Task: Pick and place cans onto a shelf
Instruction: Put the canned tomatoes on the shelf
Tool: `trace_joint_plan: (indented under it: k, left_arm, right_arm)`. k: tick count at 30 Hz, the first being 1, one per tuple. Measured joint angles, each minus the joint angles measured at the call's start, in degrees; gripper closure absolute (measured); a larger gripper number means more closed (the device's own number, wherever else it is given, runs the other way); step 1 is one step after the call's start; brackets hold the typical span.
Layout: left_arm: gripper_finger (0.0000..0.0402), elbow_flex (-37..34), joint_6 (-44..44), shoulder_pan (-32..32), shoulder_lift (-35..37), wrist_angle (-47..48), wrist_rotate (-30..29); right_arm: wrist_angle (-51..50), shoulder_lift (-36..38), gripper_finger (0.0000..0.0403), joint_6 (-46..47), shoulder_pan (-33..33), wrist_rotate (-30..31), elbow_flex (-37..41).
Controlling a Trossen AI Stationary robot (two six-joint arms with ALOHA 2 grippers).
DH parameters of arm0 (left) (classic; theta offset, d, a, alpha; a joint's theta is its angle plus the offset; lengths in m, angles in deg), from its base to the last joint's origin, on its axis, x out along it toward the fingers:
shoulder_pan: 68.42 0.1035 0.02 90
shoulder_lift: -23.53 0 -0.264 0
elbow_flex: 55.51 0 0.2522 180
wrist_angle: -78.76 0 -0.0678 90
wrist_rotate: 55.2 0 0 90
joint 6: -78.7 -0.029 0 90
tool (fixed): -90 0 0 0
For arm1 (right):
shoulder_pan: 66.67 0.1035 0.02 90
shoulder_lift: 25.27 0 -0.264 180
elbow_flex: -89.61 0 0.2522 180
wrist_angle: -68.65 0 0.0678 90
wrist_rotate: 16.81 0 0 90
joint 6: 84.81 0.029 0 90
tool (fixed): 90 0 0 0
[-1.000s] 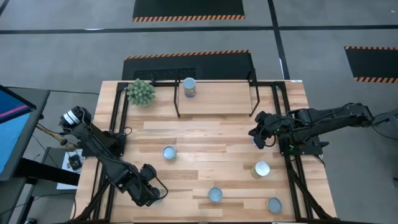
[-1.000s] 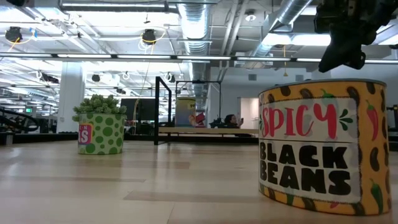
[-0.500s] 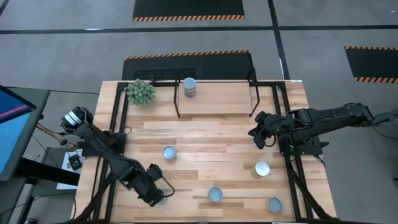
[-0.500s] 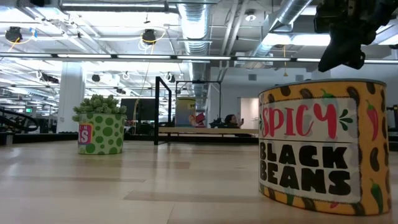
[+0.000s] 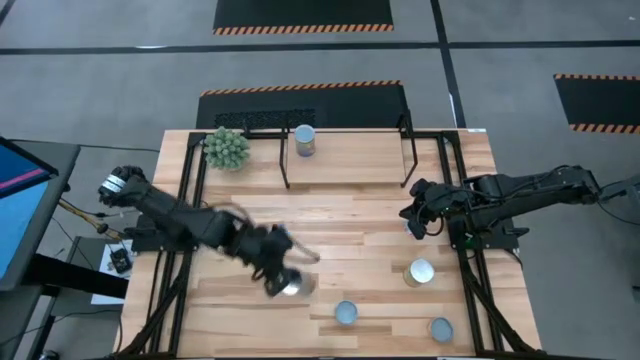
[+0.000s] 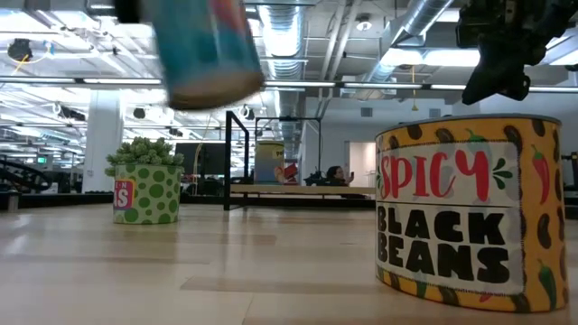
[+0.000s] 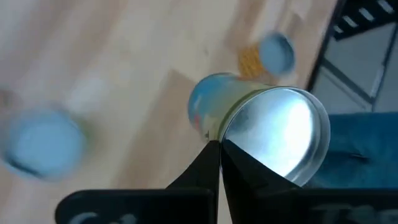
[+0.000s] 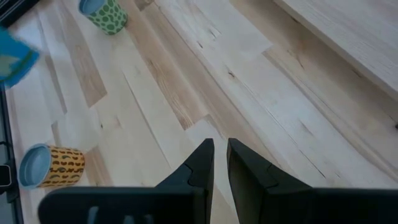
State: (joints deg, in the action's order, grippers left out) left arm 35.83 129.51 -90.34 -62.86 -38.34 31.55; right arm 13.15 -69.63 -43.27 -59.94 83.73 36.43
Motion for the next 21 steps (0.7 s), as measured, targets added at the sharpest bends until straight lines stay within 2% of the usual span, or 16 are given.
trace_joint_plan:
  k: [4,11,17,21]
  left_arm:
    - [0.0401,2.7,-10.9,10.4,0.0,0.6,4.3]
    - [0.0401,7.5,-28.3,27.8,-2.3,1.8,7.0]
    - [0.0401,18.7,-40.3,36.7,-10.9,5.9,7.4]
    - [0.0401,28.6,-47.4,40.7,-18.6,13.4,8.9]
  right_arm:
    - [0.0,0.0,0.0333,0.0,0.0,0.0,0.0]
    - [0.1,0.0,0.0333,0.0,0.0,0.0,0.0]
    - [0.0,0.0,0.0333,0.0,0.0,0.0,0.0]
    - [-0.2,0.0,0.0333,0.0,0.0,0.0,0.0]
